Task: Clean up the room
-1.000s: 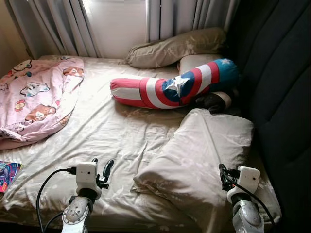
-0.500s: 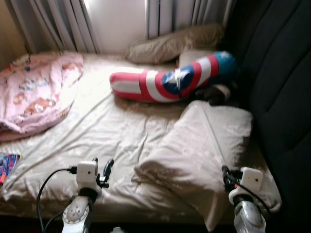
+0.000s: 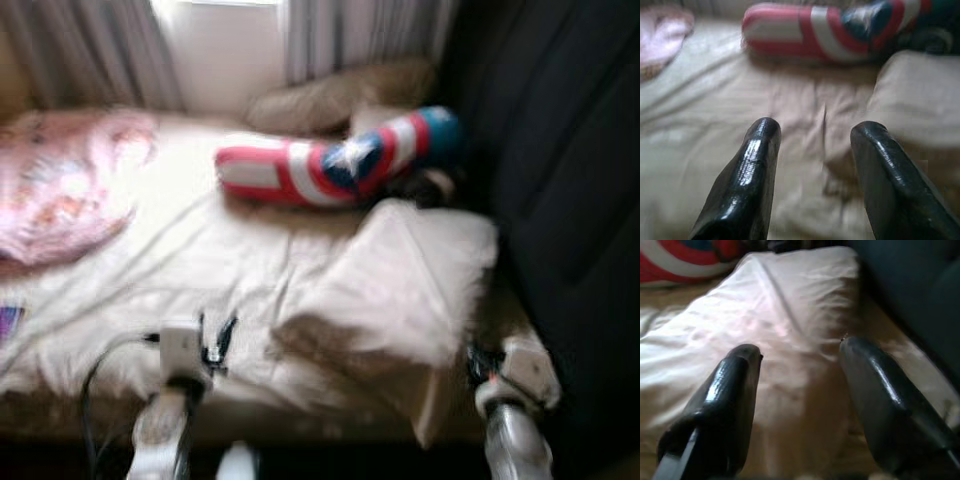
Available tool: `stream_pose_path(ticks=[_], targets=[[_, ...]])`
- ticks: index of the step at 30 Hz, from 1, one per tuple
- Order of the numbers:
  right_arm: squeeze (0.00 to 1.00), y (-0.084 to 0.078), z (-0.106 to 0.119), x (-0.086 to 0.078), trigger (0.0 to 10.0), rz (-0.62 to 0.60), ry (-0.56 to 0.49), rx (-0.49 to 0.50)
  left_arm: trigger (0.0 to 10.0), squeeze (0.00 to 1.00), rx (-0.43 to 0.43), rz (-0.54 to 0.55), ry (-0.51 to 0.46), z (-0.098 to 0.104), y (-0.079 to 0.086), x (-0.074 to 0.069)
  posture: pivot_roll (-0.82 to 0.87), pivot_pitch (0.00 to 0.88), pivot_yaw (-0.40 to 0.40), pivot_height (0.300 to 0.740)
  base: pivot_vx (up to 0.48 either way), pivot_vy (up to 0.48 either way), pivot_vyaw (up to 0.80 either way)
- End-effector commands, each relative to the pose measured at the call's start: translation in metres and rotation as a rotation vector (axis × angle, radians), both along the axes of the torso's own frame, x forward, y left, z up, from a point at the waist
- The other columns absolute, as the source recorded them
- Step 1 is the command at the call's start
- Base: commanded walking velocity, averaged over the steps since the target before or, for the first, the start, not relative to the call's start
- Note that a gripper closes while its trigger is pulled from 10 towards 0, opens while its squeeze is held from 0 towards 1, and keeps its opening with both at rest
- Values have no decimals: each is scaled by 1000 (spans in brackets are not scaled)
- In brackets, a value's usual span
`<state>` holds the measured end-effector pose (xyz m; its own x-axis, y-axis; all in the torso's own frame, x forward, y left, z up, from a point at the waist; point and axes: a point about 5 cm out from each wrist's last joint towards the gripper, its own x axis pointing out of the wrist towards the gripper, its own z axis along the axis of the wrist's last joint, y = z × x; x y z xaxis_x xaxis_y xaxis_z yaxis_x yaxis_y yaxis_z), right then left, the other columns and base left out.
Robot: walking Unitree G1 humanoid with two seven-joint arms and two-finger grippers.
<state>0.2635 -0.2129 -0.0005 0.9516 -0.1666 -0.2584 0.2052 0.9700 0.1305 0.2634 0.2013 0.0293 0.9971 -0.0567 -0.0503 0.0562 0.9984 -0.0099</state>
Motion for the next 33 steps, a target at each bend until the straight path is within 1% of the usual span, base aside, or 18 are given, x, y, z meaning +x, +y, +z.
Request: stream_pose_path(ticks=[1, 8, 15, 21, 25, 33], targets=[[0, 0, 2, 3, 10000, -5, -2, 18, 10000, 0, 4, 2, -14, 5, 1, 5, 41, 0, -74, 650, 0, 0, 0], [0, -1, 5, 7, 10000, -12, -14, 32, 10000, 0, -1, -3, -13, 5, -1, 5, 38, 0, -71, 650, 0, 0, 0], [0, 0, 5, 8, 10000, -12, -12, 35, 10000, 0, -2, -5, -16, 5, -2, 6, 40, 0, -71, 650, 0, 0, 0], [0, 0, 9, 14, 10000, -26, -28, 42, 10000, 0, -3, -4, -16, 7, -1, 7, 38, 0, -69, 650, 0, 0, 0], [0, -2, 10, 15, 10000, -50, -28, 44, 10000, 0, -3, -3, -17, 7, -1, 7, 41, 0, -68, 650, 247, 0, 0], [0, -2, 11, 17, 10000, -56, -33, 49, 10000, 0, 0, -7, -20, 8, -2, 9, 42, 0, -64, 650, 260, 0, 0]])
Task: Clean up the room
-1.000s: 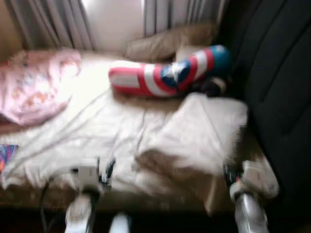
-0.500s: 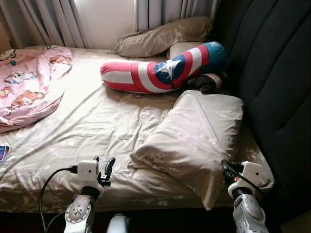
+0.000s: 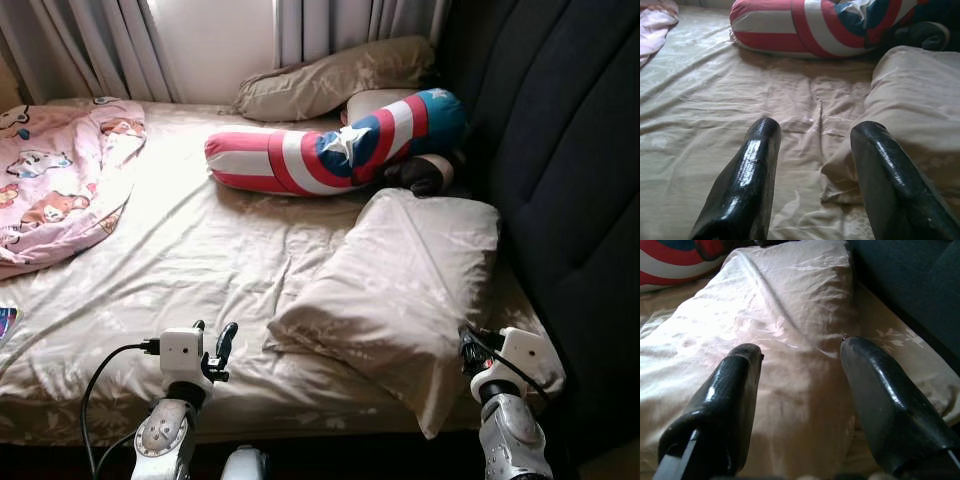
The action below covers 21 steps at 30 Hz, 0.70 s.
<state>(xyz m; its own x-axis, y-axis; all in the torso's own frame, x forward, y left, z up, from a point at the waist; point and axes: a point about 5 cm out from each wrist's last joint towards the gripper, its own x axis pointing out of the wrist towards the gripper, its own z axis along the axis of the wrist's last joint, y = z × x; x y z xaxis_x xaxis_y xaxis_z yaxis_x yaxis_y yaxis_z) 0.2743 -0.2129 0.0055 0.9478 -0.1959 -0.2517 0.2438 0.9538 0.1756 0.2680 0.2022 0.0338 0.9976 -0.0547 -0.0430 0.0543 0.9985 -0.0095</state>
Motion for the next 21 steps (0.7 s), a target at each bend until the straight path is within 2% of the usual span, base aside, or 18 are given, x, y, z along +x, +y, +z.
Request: stream_pose_path(ticks=[1, 15, 21], targets=[[0, -2, 5, 6, 10000, -13, -15, 2, 10000, 0, 2, -10, -11, 4, -3, 4, 42, 0, -64, 650, 262, 0, 0], [0, -2, 6, 8, 10000, -25, -16, 6, 10000, 0, 4, -13, -9, 4, -3, 3, 43, 1, -59, 650, 263, 0, 0], [0, -1, 6, 8, 10000, -2, -14, 18, 10000, 0, 5, -10, -10, 4, -3, 3, 41, 4, -57, 650, 0, 0, 0]])
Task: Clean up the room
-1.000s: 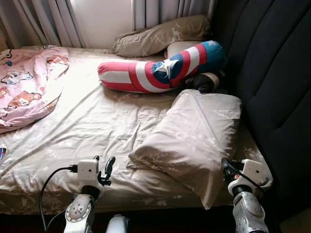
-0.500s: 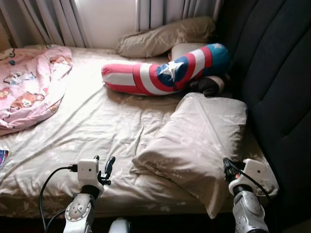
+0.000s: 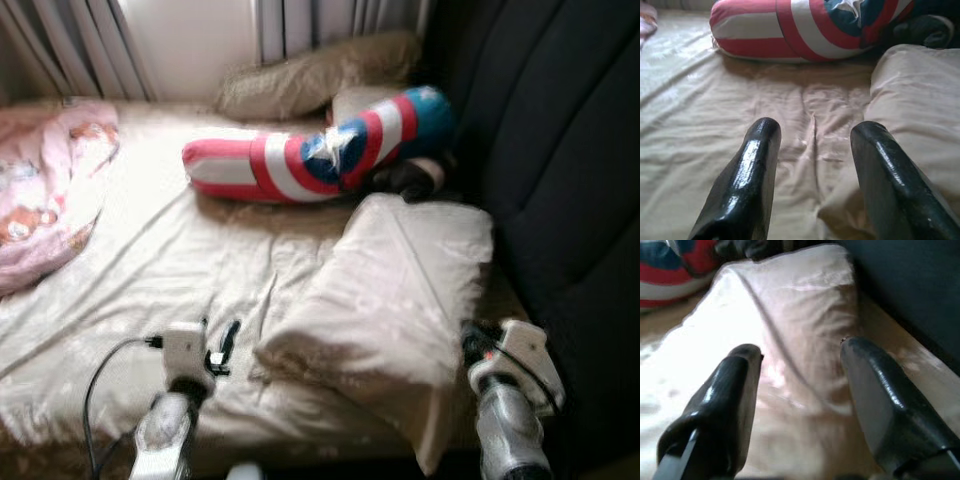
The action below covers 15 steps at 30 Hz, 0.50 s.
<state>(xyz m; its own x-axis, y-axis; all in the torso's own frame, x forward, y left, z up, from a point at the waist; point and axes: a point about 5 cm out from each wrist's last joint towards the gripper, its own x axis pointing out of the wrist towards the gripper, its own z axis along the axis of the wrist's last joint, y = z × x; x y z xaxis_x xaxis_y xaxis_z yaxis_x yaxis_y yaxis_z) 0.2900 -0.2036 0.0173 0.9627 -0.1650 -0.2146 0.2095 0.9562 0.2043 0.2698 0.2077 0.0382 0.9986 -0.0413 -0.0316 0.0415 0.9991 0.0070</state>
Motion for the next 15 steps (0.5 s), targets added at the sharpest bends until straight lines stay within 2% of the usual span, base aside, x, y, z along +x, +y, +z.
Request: stream_pose_path(ticks=[1, 15], targets=[[0, -10, -5, -7, 10000, -22, 28, -5, 10000, 0, -11, -24, 4, -1, -8, 1, 40, 3, -55, 650, 0, 0, 0], [0, -6, -5, -5, 10000, 27, 30, -14, 10000, 0, -8, -31, 4, 0, -8, 2, 39, 0, -52, 650, 0, 0, 0]])
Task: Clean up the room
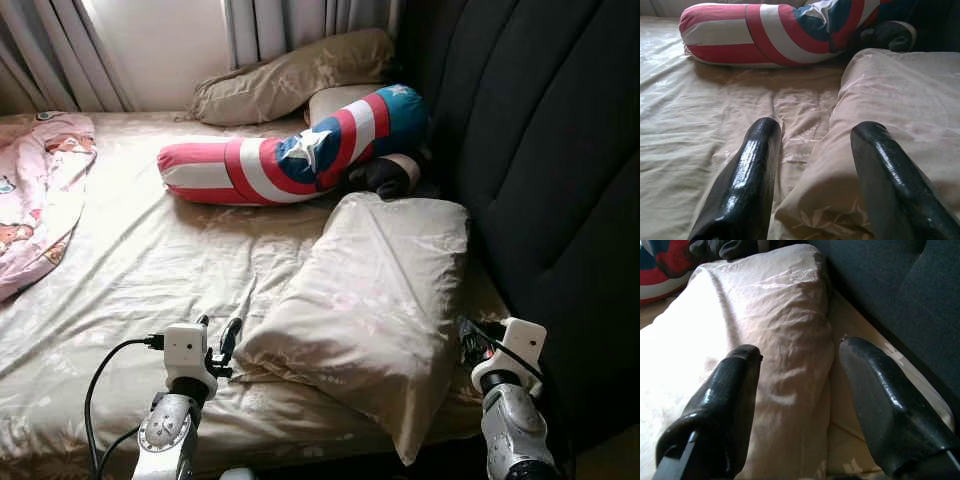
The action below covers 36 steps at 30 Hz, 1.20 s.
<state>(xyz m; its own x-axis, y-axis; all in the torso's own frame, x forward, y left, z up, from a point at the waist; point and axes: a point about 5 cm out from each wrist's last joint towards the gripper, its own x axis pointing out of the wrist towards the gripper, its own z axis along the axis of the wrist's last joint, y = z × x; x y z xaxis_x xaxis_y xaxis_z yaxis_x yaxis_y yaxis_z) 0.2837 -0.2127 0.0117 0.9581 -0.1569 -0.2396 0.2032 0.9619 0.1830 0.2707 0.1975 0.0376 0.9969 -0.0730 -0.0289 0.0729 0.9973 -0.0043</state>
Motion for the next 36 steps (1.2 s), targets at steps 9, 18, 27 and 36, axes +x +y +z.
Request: stream_pose_path(ticks=[9, 18, 27, 36], targets=[[0, 10, -3, -1, 10000, 49, 4, 21, 10000, 0, -5, 4, 0, 2, 1, 2, 42, 7, -55, 650, 161, 0, 0], [0, 12, -3, 0, 10000, 76, 7, 34, 10000, 0, -7, 5, 0, 2, 1, 2, 40, 11, -56, 650, 256, 0, 0], [0, 14, -4, 0, 10000, 96, 8, 36, 10000, 0, -4, 6, 0, 2, 2, 2, 40, 13, -55, 650, 271, 0, 0], [0, 13, -5, -1, 10000, 89, 13, 38, 10000, 0, -1, 6, 2, 2, 2, 3, 41, 12, -51, 650, 277, 0, 0]])
